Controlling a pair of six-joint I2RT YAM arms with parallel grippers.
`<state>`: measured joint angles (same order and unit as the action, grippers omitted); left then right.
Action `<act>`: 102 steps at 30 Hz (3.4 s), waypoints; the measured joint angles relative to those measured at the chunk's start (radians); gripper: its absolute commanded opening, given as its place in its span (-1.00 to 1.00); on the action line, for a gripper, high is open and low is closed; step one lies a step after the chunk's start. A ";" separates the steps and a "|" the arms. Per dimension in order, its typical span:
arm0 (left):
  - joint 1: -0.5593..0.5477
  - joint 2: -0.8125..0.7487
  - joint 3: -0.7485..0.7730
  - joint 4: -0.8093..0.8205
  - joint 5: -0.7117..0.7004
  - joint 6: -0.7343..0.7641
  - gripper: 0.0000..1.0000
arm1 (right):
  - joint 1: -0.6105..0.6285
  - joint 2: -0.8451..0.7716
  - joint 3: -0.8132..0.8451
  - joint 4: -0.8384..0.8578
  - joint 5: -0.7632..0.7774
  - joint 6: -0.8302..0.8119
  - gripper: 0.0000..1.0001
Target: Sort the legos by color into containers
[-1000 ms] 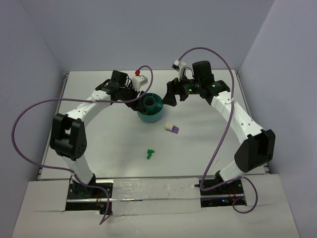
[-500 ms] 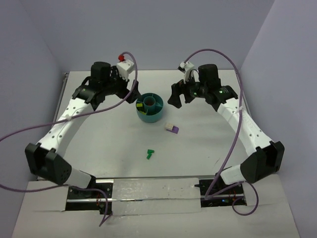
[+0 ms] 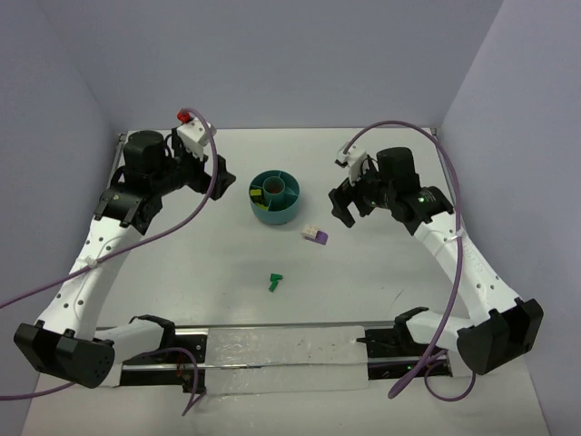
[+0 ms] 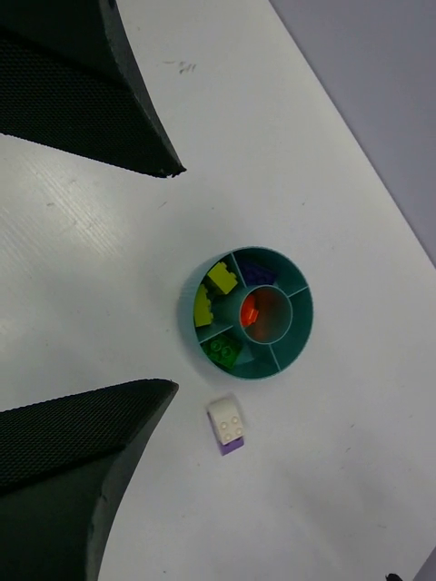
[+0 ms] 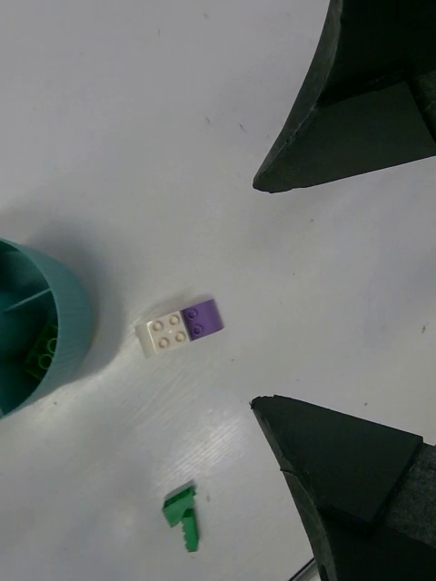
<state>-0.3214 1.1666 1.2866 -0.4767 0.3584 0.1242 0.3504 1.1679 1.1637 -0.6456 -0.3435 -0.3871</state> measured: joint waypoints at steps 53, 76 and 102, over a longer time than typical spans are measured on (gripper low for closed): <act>0.257 0.171 -0.348 0.150 0.325 0.408 0.98 | 0.175 0.676 0.175 0.010 0.071 -0.137 0.65; 0.266 0.170 -0.348 0.126 0.325 0.435 0.98 | 0.191 0.675 0.085 0.083 0.071 -0.211 -0.11; 0.268 0.301 -0.017 0.027 0.678 0.373 0.89 | 0.005 0.380 0.301 0.058 -0.318 -0.055 -1.00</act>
<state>-0.0534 1.4675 1.2693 -0.4493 1.0368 0.4971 0.3557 1.5479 1.4649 -0.5871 -0.6611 -0.4421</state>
